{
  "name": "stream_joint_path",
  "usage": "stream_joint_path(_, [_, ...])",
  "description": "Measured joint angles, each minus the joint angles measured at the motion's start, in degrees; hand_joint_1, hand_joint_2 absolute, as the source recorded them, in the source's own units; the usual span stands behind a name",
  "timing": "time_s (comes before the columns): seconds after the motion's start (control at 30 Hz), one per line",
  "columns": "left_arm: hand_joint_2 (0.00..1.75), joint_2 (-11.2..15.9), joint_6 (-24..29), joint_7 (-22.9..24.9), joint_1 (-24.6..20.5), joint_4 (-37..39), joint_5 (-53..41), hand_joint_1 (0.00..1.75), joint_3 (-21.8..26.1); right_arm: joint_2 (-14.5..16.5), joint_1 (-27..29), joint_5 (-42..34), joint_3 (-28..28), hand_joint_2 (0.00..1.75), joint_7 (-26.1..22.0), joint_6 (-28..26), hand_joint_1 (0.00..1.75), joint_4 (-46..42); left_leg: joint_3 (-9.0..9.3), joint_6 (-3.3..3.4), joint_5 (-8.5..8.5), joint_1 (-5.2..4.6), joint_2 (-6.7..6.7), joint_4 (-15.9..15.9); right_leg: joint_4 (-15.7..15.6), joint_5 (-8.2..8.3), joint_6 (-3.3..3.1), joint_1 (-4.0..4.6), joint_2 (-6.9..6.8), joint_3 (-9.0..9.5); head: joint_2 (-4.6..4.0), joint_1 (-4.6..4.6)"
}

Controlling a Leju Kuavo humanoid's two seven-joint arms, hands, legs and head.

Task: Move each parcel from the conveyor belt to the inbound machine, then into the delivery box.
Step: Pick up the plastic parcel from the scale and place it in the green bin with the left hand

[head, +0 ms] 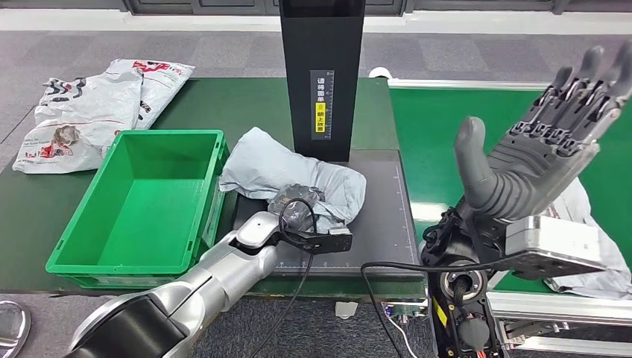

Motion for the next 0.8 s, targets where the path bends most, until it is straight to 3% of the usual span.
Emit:
stream_joint_path(0.33, [1.75,0.89,-3.93,0.44,-1.05,0.57,-0.39,1.75,-0.05,0.00,0.33,-0.31,0.00,1.75,-0.79,-0.04,0.00,-0.03,0.21,-0.01,-0.01,0.00,0.02,-0.01,0.00,0.00,0.00,0.01,0.01,0.20,0.01,0.00])
stream_joint_path(0.43, [1.75,1.25,-0.20,0.41,-0.99,0.60,-0.66,1.75,-0.05,0.00,0.84,-0.23,-0.02,1.75,-1.01,-0.44,0.00,-0.14,0.25,-0.01,-0.01,0.00,0.03,-0.01,0.00,0.00,0.00,0.01,0.01,0.22,0.00,0.00])
stream_joint_path(0.63, [1.75,2.17,12.82,-1.96,-1.63,-1.41,-0.90,1.75,0.14,0.00,2.56,0.40,-0.52,1.75,-1.10,-1.79,0.00,-1.21,0.20,0.02,0.08,0.00,0.00,0.00,0.00,0.03,-0.04,0.02,-0.02,0.19,0.00,-0.01])
stream_joint_path(0.73, [1.75,2.84,17.49,-3.58,-1.81,-5.69,-1.45,1.75,0.82,0.00,3.07,0.58,-0.79,1.75,-1.10,-2.20,0.00,-1.47,0.15,0.03,0.09,0.00,-0.01,0.00,0.00,0.03,-0.04,0.00,-0.04,0.17,-0.01,0.01])
stream_joint_path(0.8, [1.75,3.40,17.70,-4.22,-1.77,-9.96,-2.52,1.75,1.66,-0.01,3.24,0.62,-1.04,1.75,-1.14,-2.39,0.00,-1.49,0.11,0.04,0.08,0.00,-0.01,0.00,0.00,0.03,-0.04,-0.01,-0.04,0.14,0.00,0.01])
